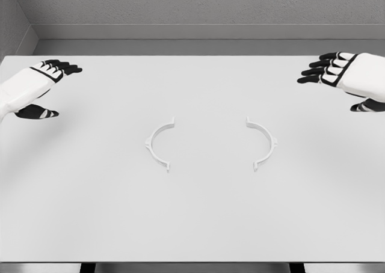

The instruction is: Assemble PVC drainage pipe clamps

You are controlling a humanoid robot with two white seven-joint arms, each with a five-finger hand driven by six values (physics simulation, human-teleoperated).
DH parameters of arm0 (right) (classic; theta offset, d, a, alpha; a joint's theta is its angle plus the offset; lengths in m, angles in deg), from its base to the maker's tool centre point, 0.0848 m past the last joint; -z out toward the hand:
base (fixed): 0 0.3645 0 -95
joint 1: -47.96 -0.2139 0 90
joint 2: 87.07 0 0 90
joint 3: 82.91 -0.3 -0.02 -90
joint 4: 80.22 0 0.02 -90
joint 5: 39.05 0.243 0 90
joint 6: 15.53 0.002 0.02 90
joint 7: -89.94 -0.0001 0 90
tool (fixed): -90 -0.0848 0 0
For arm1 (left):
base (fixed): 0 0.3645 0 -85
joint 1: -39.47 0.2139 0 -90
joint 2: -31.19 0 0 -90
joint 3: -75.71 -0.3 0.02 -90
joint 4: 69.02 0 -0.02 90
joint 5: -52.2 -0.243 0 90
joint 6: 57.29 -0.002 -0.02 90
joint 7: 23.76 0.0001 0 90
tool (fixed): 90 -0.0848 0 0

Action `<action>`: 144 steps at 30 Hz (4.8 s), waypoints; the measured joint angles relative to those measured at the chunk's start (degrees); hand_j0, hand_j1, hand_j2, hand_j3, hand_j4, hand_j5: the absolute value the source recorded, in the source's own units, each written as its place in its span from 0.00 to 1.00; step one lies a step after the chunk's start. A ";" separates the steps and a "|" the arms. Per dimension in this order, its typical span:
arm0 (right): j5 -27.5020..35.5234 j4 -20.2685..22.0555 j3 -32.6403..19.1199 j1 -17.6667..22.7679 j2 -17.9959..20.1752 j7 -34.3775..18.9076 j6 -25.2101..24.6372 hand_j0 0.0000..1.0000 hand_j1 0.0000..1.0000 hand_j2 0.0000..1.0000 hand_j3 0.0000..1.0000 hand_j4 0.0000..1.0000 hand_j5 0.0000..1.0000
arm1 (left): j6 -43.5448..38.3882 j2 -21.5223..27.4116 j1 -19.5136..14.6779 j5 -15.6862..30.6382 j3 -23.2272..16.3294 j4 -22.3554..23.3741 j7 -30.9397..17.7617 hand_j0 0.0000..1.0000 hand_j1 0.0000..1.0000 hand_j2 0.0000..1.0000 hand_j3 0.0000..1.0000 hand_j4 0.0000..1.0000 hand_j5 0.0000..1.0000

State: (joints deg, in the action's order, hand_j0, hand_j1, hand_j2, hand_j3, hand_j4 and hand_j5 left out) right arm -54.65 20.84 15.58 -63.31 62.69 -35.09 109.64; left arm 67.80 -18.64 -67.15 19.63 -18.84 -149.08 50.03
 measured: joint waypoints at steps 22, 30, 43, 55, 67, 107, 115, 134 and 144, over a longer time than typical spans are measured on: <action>4.05 -1.55 8.24 0.53 -7.19 0.00 -5.62 1.00 1.00 1.00 1.00 1.00 1.00 | 0.04 -13.14 -2.11 -13.56 -4.25 -5.21 -8.47 1.00 1.00 1.00 1.00 1.00 1.00; 1.86 -3.75 9.16 0.61 -8.02 0.00 -5.89 1.00 1.00 1.00 1.00 1.00 1.00 | 0.03 -14.87 -2.46 -15.19 -8.86 -8.01 -8.69 1.00 1.00 1.00 1.00 1.00 1.00; -1.47 -5.85 11.69 0.17 -10.97 0.00 -6.38 1.00 1.00 1.00 1.00 1.00 1.00 | 0.04 -16.83 -2.37 -16.79 -12.78 -8.59 -8.63 1.00 1.00 1.00 1.00 1.00 1.00; -4.85 -9.86 14.96 -3.52 -14.00 0.61 -7.94 1.00 1.00 1.00 1.00 1.00 1.00 | 0.04 -17.55 -2.90 -17.62 -12.77 -7.92 -8.68 1.00 1.00 1.00 1.00 1.00 1.00; -7.56 -15.37 17.97 -6.33 -16.81 1.58 -7.98 1.00 1.00 1.00 1.00 1.00 1.00 | 0.04 -18.66 -2.81 -18.80 -13.55 -7.91 -8.70 1.00 1.00 1.00 1.00 1.00 1.00; -10.26 -20.65 22.13 -8.79 -20.60 2.08 -7.98 1.00 1.00 1.00 1.00 1.00 1.00 | 0.04 -22.76 -4.31 -21.04 -14.55 -5.79 -8.71 1.00 1.00 1.00 1.00 1.00 1.00; -10.26 -20.42 22.29 -8.79 -21.00 2.06 -7.98 1.00 1.00 1.00 1.00 1.00 1.00 | 0.03 -22.24 -5.10 -21.12 -13.67 -4.62 -8.70 1.00 1.00 1.00 1.00 1.00 1.00; -10.28 -19.88 22.87 -8.79 -21.89 2.07 -7.99 1.00 1.00 1.00 1.00 1.00 1.00 | 0.04 -25.65 -5.19 -21.27 -15.47 -4.19 -8.70 1.00 1.00 1.00 1.00 1.00 1.00; -10.19 -19.79 22.76 -9.58 -21.85 1.94 -7.64 1.00 1.00 1.00 1.00 1.00 1.00 | 0.04 -27.15 -5.62 -21.26 -15.52 -4.19 -8.76 1.00 1.00 1.00 1.00 1.00 1.00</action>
State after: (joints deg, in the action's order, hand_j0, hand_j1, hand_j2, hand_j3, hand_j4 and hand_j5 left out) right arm -64.84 1.05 38.34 -72.89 40.83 -33.15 101.99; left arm 67.84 -45.79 -72.77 -1.63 -34.36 -153.28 41.28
